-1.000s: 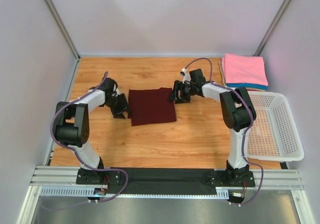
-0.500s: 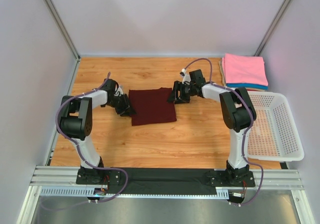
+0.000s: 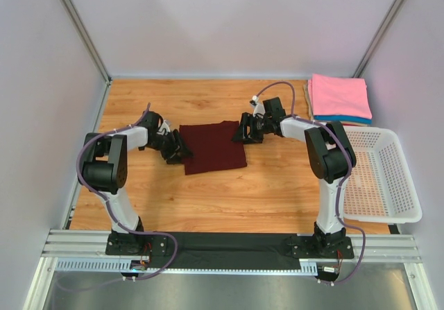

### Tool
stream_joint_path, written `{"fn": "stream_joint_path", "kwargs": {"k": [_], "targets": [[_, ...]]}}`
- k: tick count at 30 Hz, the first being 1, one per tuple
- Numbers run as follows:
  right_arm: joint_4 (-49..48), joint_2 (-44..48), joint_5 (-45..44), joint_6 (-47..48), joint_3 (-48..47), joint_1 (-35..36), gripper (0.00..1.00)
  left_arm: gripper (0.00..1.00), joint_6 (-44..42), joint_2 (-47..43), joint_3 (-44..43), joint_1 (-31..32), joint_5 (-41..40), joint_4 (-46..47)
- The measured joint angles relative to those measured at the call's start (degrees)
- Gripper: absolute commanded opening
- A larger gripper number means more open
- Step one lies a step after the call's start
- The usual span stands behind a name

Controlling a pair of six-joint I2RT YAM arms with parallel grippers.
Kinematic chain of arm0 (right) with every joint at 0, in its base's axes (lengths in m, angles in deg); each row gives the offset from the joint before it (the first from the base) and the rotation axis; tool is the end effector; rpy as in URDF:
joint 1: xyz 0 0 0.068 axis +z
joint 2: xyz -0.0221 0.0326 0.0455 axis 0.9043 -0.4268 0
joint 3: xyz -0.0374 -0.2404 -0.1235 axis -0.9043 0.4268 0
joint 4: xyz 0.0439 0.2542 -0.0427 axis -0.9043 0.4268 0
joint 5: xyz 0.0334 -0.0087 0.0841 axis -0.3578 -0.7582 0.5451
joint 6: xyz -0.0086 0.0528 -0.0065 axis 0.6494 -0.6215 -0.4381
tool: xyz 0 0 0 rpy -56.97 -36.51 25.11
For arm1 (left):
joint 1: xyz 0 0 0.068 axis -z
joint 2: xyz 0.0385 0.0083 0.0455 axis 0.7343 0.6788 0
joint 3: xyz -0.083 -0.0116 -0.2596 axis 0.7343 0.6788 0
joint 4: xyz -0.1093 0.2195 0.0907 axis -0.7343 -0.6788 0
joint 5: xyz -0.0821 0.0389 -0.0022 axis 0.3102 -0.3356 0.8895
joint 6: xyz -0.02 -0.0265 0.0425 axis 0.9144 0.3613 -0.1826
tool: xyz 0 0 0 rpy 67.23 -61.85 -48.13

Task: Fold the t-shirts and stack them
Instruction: Neatly place the folded tshirt to the corner

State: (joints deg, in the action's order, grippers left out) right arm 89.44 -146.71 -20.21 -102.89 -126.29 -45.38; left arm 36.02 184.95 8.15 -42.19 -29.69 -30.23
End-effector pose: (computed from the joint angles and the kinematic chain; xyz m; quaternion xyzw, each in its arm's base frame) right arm 0.3955 0.1623 0.1368 -0.0670 0.8992 0.4001 0.1641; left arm 0.3298 -0.0507 0.1297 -0.2066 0.9138 -0.3477 0.0381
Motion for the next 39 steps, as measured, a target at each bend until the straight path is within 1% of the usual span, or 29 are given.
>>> {"fn": "stream_joint_path", "kwargs": {"k": [2,7,10,14,15,19,24,25,29,35,39], "targets": [[0.02,0.00,0.00,0.09,0.00,0.02,0.65,0.59,-0.22,-0.83,-0.09,0.02,-1.29,-1.77],[0.02,0.00,-0.02,0.17,0.00,0.02,0.65,0.59,-1.90,-3.89,-1.29,0.11,-9.40,-9.07],[0.02,0.00,-0.02,0.17,0.00,0.02,0.65,0.56,-2.69,-6.86,-2.62,0.31,-13.16,-11.78],[0.02,0.00,-0.04,0.17,0.00,0.00,0.65,0.49,-3.04,-10.49,-5.16,2.64,-14.01,-11.10],[0.02,0.00,-0.04,0.15,0.00,0.00,0.65,0.46,-3.10,-10.75,-5.53,3.28,-13.70,-10.16],[0.07,0.00,-0.04,0.22,-0.02,0.00,0.65,0.41,-3.26,-9.11,-5.38,4.70,-13.11,-7.82],[0.11,0.00,-0.15,0.63,-0.02,0.00,0.65,0.41,-3.17,-3.28,-2.95,4.52,-14.91,-6.73],[0.13,0.00,-0.15,0.66,0.00,0.00,0.65,0.41,-2.71,-2.38,-2.75,4.28,-13.84,-6.69],[-0.22,0.00,-0.04,0.94,0.24,0.00,0.65,0.41,-2.56,-2.32,-2.78,4.17,-12.98,-6.38],[-1.01,0.00,0.26,1.01,0.63,-0.11,0.62,0.49,-2.51,-2.73,-3.10,4.24,-12.15,-6.64],[-1.09,-0.13,0.28,0.94,0.63,-0.11,0.60,0.50,-2.56,-4.83,-4.20,4.28,-11.39,-8.66]]}}
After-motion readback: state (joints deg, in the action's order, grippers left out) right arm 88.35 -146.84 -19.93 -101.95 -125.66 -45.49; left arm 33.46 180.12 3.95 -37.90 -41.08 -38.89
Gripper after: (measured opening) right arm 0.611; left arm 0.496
